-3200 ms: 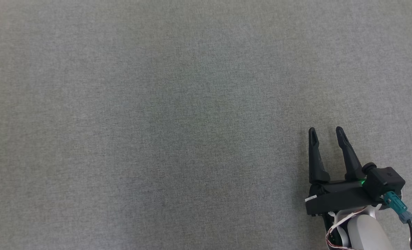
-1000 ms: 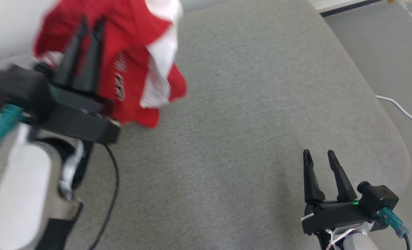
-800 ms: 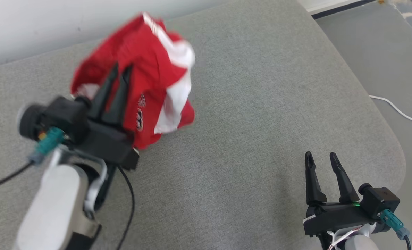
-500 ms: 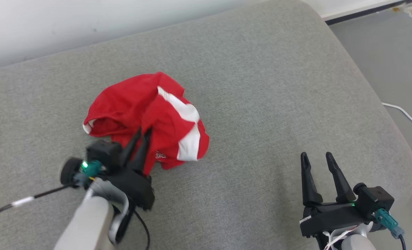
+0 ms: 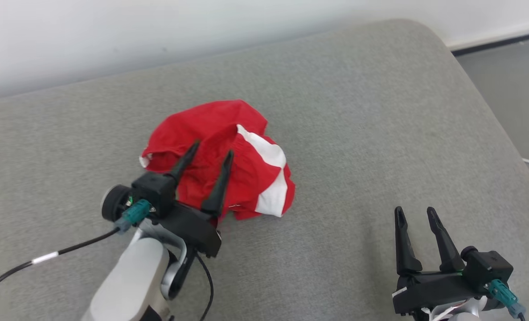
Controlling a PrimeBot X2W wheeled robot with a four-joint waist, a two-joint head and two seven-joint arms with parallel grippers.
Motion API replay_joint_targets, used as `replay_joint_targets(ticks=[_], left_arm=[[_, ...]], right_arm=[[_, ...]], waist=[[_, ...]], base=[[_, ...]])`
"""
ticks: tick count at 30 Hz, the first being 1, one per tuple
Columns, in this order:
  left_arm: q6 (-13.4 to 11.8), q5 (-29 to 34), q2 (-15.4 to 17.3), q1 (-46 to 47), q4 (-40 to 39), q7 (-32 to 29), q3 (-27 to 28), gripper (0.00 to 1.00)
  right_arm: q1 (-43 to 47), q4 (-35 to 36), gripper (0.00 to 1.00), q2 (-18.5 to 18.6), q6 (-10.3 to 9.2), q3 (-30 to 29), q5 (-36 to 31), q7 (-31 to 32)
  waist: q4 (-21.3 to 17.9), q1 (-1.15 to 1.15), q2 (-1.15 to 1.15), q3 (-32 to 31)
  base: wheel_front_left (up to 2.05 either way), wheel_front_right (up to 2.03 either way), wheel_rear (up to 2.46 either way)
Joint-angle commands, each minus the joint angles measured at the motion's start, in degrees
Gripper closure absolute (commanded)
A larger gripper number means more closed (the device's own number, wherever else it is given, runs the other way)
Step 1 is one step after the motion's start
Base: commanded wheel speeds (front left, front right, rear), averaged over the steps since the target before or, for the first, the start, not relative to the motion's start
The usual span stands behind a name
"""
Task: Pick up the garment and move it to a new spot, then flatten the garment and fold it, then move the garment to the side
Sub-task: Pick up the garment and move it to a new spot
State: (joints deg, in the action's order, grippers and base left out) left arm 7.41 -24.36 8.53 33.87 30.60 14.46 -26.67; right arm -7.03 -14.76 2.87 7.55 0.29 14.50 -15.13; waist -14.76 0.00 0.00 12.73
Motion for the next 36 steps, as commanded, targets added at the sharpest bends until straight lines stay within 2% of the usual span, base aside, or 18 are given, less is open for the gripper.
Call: replay_joint_targets(ticks=[1, 7, 12, 25, 31, 36], left_arm=[[-0.20, 0.34, 0.71, -0.15, -1.73, 0.51, 0.64, 0.00], [-2.55, 0.65, 2.65, -3.64, -7.65, 0.72, 4.18, 0.00], [-5.32, 3.22, 5.00, -9.12, -11.81, 0.73, 7.65, 0.00], [-9.42, 6.74, 7.55, -24.65, -16.46, 0.76, 14.81, 0.00], [-10.80, 7.69, 5.93, -31.22, -20.37, 0.76, 20.65, 0.00], [-10.83, 9.39, 2.77, -36.92, -24.04, 0.76, 25.28, 0.00]], right_arm=[[0.65, 0.58, 0.00, 0.02, -0.12, -0.09, -0.70, -0.04], [1.45, 2.33, 0.00, 0.01, -0.12, -1.32, -1.07, -0.05], [2.34, 3.08, 0.00, 0.02, -0.12, -1.52, -2.46, -0.04], [5.55, 3.27, 0.00, 0.02, -0.12, -1.89, -3.63, -0.04], [6.81, 3.39, 0.00, 0.01, -0.12, -2.04, -4.23, -0.04], [7.67, 3.25, 0.00, 0.03, -0.12, -1.59, -4.60, -0.04]], waist=[[2.63, 0.00, 0.00, -2.40], [6.31, 0.00, 0.00, -4.67], [8.86, 0.00, 0.00, -6.41], [12.34, 0.00, 0.00, -9.41], [13.02, 0.00, 0.00, -10.45], [13.13, 0.00, 0.00, -11.47]], base=[[0.00, 0.00, 0.00], [0.00, 0.00, 0.00], [0.00, 0.00, 0.00], [0.00, 0.00, 0.00], [0.00, 0.00, 0.00], [0.00, 0.00, 0.00]])
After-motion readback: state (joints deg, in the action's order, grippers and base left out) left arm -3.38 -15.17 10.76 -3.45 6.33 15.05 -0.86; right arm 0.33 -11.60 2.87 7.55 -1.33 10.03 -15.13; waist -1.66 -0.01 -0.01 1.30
